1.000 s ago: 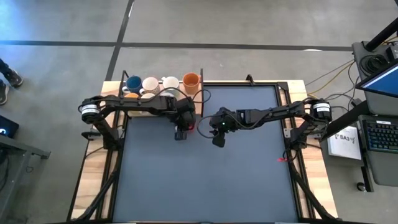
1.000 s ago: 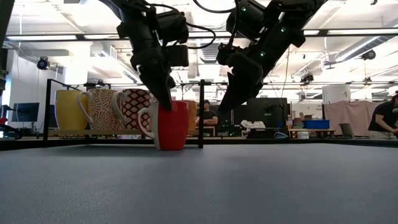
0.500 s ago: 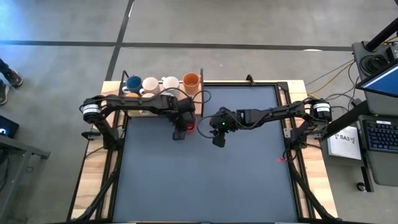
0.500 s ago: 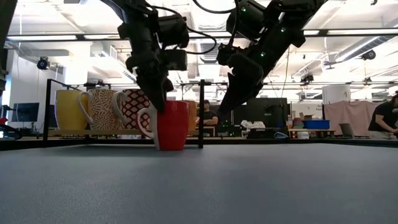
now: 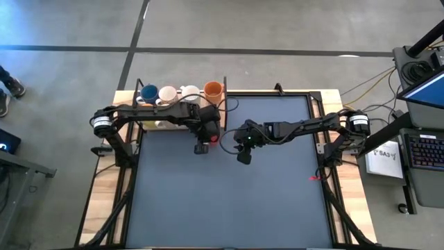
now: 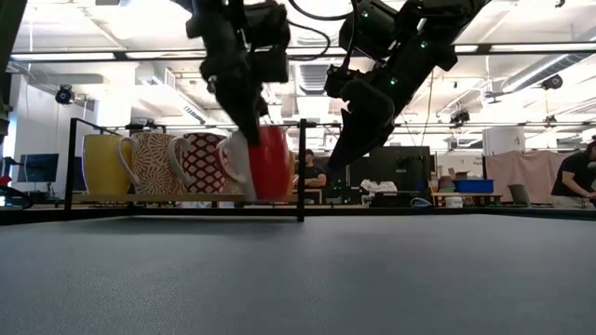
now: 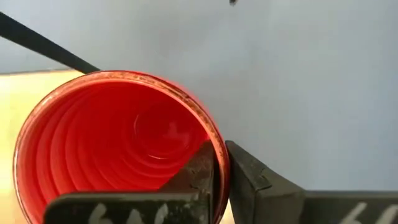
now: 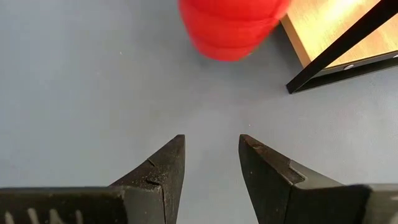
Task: Place coffee mugs
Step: Put the orange mug on the shelf
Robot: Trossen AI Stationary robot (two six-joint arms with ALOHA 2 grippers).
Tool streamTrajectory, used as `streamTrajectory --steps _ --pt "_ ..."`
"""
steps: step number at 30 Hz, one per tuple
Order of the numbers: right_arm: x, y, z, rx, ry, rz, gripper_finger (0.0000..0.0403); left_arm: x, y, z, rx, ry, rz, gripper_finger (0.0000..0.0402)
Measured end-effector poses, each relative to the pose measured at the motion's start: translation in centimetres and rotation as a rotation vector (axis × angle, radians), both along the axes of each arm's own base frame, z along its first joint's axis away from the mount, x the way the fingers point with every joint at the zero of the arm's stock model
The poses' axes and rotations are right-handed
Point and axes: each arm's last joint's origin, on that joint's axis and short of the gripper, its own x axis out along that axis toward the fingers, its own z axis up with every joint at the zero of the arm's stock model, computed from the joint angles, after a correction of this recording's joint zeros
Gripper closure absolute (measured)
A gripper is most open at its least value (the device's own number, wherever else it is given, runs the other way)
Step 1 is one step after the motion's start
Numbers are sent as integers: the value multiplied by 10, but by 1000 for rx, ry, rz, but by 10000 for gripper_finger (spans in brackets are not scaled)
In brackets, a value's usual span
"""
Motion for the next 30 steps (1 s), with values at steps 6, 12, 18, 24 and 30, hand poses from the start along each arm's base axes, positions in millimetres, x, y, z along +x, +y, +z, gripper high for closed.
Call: streamTrajectory --steps 6,12,18,24,30 --pt "0 0 0 -1 0 1 262 -1 5 22 115 35 24 391" --pt "0 0 0 -1 1 1 262 -2 21 25 178 14 32 391" --pt "0 0 0 -1 1 1 262 -6 44 20 188 22 68 391" --pt "0 0 0 -1 1 1 262 -7 61 14 166 14 89 391" --pt "0 0 0 -1 1 1 262 -3 63 5 120 17 68 391"
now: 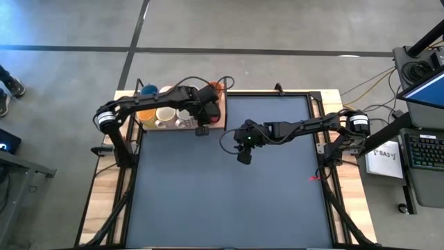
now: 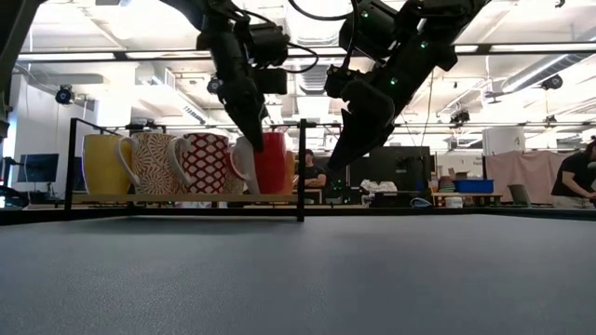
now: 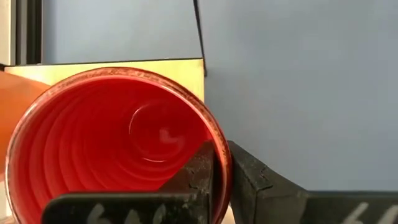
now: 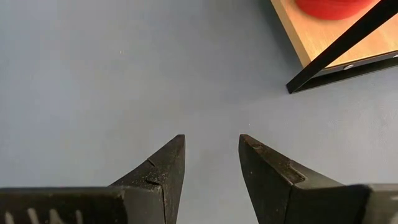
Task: Place coffee mugs
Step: Put the orange mug on the shelf, then return to Home Position
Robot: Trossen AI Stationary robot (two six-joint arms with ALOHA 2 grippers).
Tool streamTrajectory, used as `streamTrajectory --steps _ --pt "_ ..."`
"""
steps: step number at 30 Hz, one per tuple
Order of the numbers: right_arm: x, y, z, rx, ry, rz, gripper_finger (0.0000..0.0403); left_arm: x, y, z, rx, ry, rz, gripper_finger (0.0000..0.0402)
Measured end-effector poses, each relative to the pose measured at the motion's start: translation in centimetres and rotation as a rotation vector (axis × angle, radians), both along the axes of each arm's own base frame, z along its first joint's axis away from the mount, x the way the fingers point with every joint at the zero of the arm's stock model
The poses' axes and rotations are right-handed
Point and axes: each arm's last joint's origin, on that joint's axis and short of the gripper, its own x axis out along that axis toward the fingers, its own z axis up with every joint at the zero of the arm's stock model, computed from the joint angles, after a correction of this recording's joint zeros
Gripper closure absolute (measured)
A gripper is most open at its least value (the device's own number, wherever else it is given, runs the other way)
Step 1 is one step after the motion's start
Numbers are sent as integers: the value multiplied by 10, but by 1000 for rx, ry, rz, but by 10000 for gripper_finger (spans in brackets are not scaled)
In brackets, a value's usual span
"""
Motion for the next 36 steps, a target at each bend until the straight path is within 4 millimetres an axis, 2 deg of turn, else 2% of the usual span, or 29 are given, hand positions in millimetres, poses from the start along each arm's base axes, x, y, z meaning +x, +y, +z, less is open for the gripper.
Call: streamTrajectory --steps 6,16,21,31,36 --pt "0 0 0 -6 1 6 262 1 0 0 -3 -2 -2 386" --pt "0 0 0 -7 1 8 262 1 0 -2 -2 1 0 339" --pt "0 0 0 -7 1 8 262 0 0 1 10 -15 2 329" --pt "0 2 -1 48 4 56 262 2 3 29 60 -32 11 329" --pt "-5 4 1 53 33 102 262 -2 -2 40 -24 -41 -21 329"
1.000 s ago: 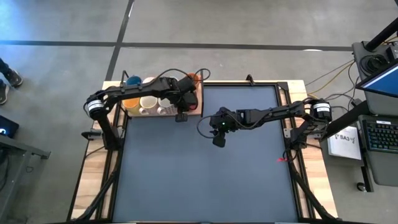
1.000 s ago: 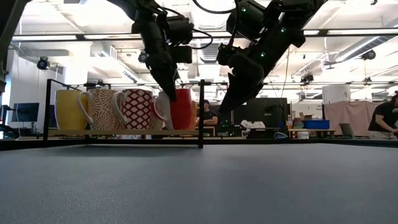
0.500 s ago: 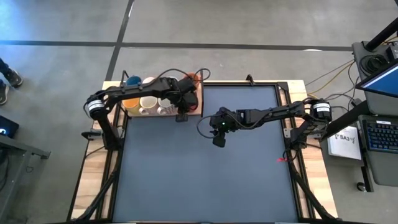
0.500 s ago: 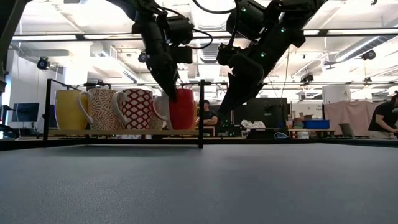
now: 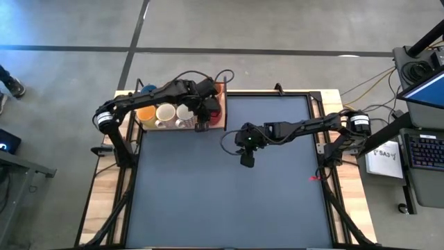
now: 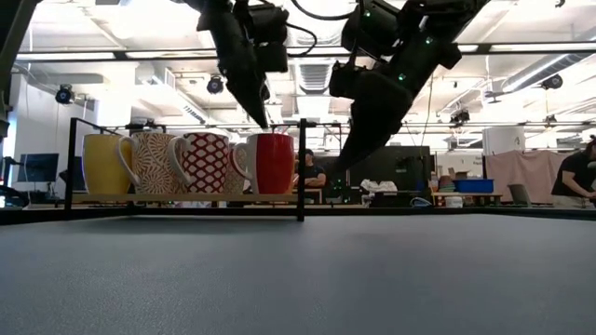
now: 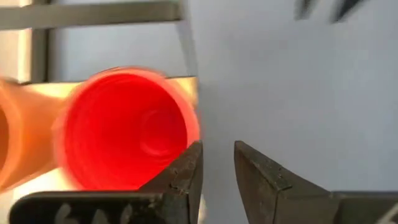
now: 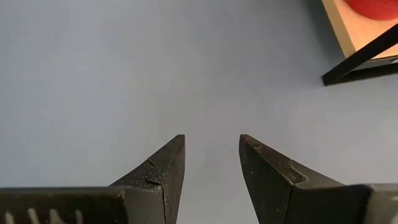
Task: Place coffee mugs
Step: Return to Home Position
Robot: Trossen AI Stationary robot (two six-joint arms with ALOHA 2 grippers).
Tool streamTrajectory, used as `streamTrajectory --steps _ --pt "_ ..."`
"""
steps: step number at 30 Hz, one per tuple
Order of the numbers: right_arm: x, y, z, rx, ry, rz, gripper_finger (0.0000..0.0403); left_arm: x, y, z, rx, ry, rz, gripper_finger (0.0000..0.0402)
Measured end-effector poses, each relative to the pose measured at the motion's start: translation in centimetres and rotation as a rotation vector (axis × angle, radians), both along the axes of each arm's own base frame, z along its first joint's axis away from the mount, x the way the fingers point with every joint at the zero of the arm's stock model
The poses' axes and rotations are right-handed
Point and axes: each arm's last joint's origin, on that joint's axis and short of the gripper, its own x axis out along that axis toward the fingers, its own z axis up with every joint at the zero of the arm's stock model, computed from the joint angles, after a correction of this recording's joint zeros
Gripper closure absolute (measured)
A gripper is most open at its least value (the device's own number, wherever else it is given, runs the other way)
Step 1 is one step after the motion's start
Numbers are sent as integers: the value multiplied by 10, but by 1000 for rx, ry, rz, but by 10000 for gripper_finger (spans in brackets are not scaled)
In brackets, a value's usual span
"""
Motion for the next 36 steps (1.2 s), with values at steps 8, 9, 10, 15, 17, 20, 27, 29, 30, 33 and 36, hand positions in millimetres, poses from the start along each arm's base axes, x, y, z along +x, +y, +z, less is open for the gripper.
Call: streamTrajectory --steps 8,9,10,15,17,20,27,29,30,33,36 --pt "-19 2 8 -5 40 12 262 -17 -10 29 -79 -97 44 329" --pt "-23 2 7 -2 44 7 262 -21 -12 35 -77 -107 47 329" --pt "-28 3 6 5 45 -1 262 -26 -14 41 -72 -122 47 329" --pt "-55 5 2 36 9 -56 262 -59 -30 70 -70 -214 90 329" --pt "-66 6 4 45 -47 -71 262 -76 -40 79 -73 -252 107 329" --pt "-82 7 9 36 -117 -81 262 -103 -56 88 -87 -310 129 329" --pt "-117 7 23 -30 -279 -175 262 -163 -92 84 -118 -480 183 329" --pt "-125 8 26 -27 -322 -189 262 -178 -99 76 -132 -533 191 329" --pt "-129 8 26 -21 -334 -196 262 -185 -102 72 -141 -560 197 329" --pt "-138 9 28 -8 -376 -207 262 -204 -109 56 -160 -634 207 329" --pt "-144 10 29 11 -434 -222 262 -218 -114 36 -168 -691 213 329"
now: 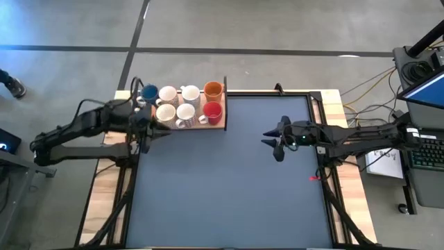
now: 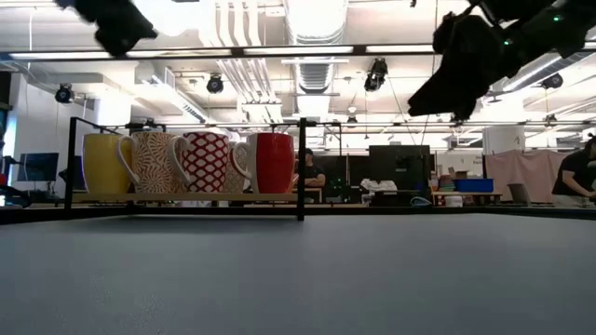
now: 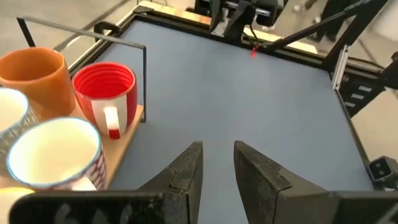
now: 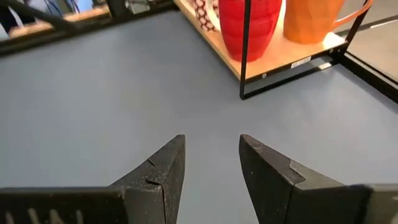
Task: Place coffee mugs
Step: Return to Home Position
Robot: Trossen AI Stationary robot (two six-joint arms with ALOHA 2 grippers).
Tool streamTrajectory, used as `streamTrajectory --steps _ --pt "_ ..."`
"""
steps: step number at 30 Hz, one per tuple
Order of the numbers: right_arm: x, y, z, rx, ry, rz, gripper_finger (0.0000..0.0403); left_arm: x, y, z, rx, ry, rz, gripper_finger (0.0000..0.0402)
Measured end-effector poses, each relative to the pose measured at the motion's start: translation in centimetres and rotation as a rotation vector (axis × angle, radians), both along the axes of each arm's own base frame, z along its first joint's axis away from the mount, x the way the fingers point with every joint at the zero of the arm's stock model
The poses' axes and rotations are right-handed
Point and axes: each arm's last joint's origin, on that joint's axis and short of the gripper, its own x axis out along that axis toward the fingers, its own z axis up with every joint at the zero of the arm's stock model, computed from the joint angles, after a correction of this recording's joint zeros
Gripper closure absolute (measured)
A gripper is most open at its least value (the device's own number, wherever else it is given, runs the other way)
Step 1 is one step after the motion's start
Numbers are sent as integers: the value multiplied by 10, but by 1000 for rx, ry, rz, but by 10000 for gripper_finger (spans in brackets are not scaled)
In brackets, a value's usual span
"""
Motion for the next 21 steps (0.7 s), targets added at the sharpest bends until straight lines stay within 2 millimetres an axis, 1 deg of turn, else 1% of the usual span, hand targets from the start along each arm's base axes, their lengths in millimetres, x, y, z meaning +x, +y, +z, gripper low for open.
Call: streamTrajectory --steps 5,9,12,16,21 --pt "-8 1 -4 32 -26 -17 262 -17 -5 -36 6 -95 7 329" --pt "-8 1 -7 32 -80 -20 262 -24 -7 -62 8 -170 2 329" --pt "-8 1 -12 35 -114 -23 262 -26 -8 -80 -9 -216 -5 329" --pt "-11 1 -25 41 -196 -42 262 -25 -9 -96 -35 -300 -23 329" --pt "-17 1 -43 71 -229 -63 262 -20 -7 -114 -58 -351 -22 329"
